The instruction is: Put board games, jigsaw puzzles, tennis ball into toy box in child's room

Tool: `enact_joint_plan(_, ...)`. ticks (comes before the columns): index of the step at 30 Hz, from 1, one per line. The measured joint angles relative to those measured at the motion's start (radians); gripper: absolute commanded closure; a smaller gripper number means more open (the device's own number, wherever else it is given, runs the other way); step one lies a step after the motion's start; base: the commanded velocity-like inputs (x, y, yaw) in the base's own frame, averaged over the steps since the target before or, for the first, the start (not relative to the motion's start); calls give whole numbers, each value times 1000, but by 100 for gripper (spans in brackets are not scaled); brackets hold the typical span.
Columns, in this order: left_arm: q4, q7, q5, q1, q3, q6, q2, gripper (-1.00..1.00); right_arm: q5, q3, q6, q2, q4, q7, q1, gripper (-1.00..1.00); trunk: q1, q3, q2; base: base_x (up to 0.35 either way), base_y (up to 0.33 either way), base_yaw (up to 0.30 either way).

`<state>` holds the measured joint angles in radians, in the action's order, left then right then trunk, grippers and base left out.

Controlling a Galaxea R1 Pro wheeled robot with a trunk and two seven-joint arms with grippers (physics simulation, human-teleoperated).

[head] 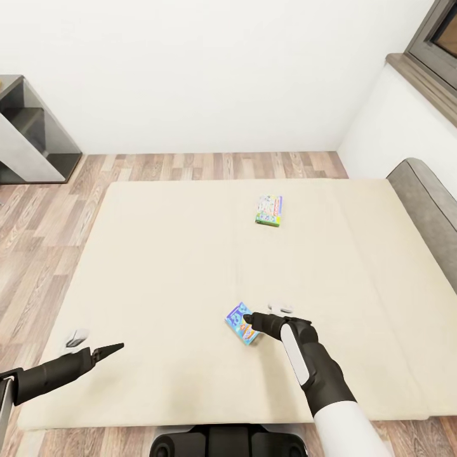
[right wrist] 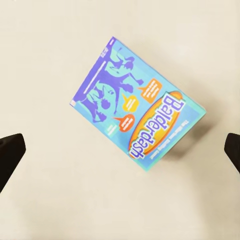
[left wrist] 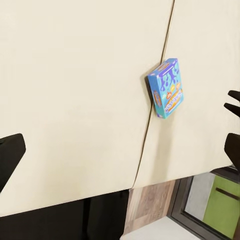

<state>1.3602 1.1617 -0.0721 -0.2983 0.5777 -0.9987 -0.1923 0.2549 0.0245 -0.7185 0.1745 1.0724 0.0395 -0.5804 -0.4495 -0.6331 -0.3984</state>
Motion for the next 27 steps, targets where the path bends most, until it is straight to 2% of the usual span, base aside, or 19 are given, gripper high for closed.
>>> enact_joint_plan(12,0,0,0,0,-2,0,0,-100,0,1,-7,0,6,2,-1,-100,0,0,0,0,0,0)
enact_joint_plan(27,0,-1,-1,0,6,1,-2,-100,3,-7,-53,0,79,5,0,-100,0,0,0,0,0,0)
